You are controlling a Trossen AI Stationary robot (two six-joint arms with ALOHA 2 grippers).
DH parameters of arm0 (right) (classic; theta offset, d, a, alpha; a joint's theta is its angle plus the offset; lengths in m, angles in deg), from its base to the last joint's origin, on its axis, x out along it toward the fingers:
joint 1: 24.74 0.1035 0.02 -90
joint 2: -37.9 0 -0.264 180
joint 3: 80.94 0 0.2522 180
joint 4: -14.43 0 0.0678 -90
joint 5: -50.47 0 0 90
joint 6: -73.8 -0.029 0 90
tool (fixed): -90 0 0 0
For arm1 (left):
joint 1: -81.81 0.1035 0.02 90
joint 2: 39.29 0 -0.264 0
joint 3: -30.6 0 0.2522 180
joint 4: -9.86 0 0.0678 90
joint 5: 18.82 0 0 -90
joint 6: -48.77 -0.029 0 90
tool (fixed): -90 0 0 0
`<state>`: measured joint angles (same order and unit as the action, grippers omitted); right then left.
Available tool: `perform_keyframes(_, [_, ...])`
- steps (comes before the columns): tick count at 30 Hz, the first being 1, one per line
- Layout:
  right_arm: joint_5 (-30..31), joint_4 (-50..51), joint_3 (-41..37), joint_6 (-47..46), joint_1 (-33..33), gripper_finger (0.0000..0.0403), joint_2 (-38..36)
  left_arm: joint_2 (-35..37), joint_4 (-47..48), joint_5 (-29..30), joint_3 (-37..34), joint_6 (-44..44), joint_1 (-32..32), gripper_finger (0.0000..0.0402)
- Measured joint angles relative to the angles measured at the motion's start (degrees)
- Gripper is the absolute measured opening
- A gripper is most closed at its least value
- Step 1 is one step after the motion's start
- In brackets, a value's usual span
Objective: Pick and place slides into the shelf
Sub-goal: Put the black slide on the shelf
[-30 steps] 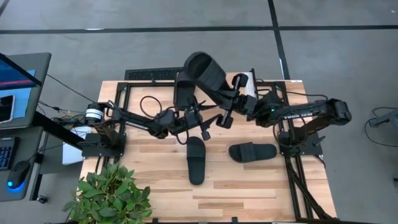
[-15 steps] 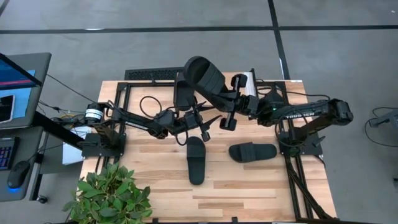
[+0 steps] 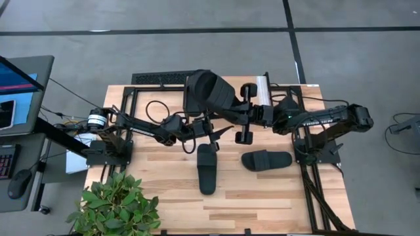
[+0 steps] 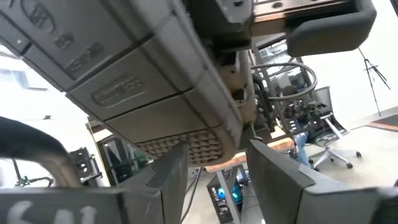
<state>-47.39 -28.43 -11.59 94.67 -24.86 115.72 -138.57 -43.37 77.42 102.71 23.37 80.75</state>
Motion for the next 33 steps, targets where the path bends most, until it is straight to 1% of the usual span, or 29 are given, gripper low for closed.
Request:
perform_keyframes(4, [0.0,0.0,0.0,0.0,0.1,0.0,0.0,0.0,-1.4,0.0,0.0,1.0,0.0,0.0153])
perform_keyframes(10, [0.0,0.0,0.0,0.0,0.0,0.0,0.0,0.0,-3.6,0.5,0.0,7.4,0.0,0.0155])
perform_keyframes(14, [-0.3,0.5,0.0,0.0,0.0,0.0,0.0,0.0,-3.3,0.5,0.0,11.2,0.0,0.0168])
perform_keyframes(19, [-1.4,0.9,0.0,-1.6,-0.4,0.0,0.0,0.0,-3.0,0.5,0.0,13.7,0.0,0.0191])
perform_keyframes(23, [-2.4,1.8,0.0,-1.9,-0.4,0.0,0.0,0.0,-3.1,0.6,0.0,12.8,0.0,0.0201])
perform_keyframes(28, [-3.5,3.5,0.0,-1.8,-0.4,0.0,0.0,0.0,-3.4,0.7,0.0,11.6,0.0,0.0202])
perform_keyframes(33, [-4.2,4.9,0.0,-1.6,-0.4,0.0,0.0,0.0,-3.6,2.7,0.0,11.8,0.0,0.0202])
